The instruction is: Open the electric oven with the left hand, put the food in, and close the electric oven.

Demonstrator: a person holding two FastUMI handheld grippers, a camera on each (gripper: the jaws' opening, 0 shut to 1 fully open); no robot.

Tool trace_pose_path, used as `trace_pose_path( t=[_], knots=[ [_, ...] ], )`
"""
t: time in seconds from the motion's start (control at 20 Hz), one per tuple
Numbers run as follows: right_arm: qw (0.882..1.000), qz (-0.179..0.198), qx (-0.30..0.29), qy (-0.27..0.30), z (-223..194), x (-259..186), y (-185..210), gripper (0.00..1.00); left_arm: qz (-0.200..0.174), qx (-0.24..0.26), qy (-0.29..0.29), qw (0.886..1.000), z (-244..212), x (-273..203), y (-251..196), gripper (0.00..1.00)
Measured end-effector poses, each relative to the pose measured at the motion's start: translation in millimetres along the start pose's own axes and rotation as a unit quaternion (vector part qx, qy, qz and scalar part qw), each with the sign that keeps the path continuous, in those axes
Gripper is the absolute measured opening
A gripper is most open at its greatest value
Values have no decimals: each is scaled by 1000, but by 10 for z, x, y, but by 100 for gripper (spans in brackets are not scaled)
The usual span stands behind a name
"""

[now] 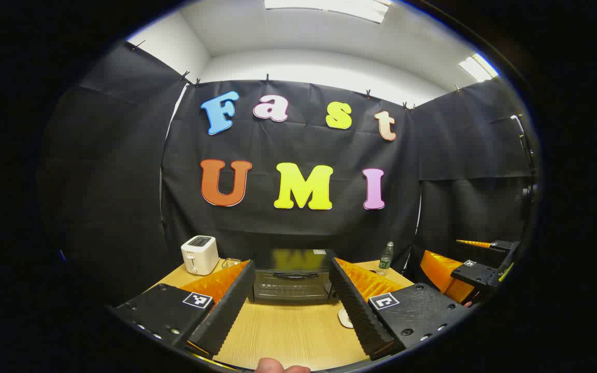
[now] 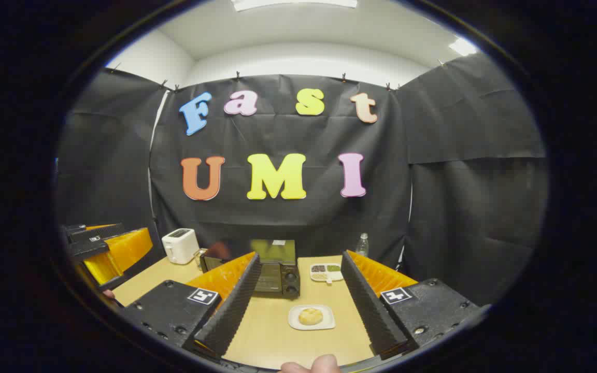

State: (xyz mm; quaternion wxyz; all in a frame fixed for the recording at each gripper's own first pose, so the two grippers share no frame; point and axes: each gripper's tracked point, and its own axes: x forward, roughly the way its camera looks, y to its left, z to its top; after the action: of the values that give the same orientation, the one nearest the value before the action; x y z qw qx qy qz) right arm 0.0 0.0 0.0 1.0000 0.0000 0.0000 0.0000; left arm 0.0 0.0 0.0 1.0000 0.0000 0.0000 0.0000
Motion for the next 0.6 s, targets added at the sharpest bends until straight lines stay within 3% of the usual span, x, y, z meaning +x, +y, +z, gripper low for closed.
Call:
trace_pose_path(
  t=[0.35, 0.4, 0.6],
  knots=[
    [1000, 6, -10, 0, 25, 24, 10, 98, -4, -5, 1, 1000, 1, -13, -2, 83],
    [1000, 7, -13, 0, 23, 24, 8, 98, -4, -5, 2, 1000, 1, -11, -1, 94],
    [1000, 8, -16, 3, -1, 33, -18, 98, -1, -1, 3, 1000, -11, -9, 9, 94]
  ],
)
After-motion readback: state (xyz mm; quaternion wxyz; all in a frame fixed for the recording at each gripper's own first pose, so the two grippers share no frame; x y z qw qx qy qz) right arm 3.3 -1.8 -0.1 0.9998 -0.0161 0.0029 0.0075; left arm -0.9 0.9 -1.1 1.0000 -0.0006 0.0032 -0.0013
